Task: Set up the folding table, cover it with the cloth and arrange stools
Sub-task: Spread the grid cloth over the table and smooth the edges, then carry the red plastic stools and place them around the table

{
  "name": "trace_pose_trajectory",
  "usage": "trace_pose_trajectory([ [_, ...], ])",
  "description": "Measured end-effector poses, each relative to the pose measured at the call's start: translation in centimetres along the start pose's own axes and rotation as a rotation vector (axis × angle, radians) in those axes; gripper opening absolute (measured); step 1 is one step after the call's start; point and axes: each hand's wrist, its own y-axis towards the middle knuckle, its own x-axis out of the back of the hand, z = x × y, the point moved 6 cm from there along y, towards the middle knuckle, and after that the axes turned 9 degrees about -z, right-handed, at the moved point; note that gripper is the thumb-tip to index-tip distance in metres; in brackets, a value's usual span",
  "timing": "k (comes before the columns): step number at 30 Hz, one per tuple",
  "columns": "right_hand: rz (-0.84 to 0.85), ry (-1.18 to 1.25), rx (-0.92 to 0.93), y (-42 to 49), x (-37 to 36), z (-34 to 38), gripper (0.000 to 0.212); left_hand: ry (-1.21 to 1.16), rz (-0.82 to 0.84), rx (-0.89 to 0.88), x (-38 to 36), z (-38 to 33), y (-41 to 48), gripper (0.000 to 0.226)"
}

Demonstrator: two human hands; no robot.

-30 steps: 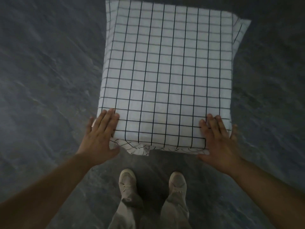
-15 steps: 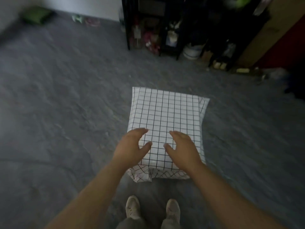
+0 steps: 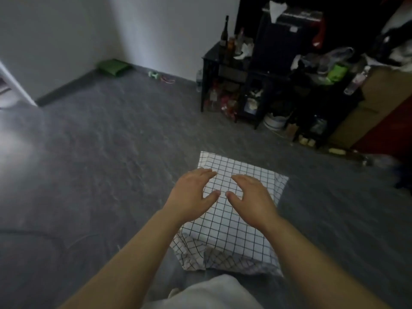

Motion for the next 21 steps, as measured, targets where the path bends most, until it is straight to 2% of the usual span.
trace_pose_trajectory([
  [5,0.059,0.036,0.158,2.0,1.0,1.0,0.059,0.123,-0.109,0.110,2.8,-0.7,-1.1,0.062],
  [12,0.188,0.109,0.342,1.9,1.3,1.1,0.059,0.245,-0.229,0.389,5.1,-2.5,-7.0,0.064],
  [16,0.302,0.137,0.494,-0.2,-0.4,4.6,0.059,0.319,-0.302,0.584,7.1,-2.8,-13.3,0.069],
  [21,0.479,0.185,0.760,-7.0,-3.2,12.5,0.058,0.393,-0.419,0.855,10.3,-3.3,-26.0,0.067],
])
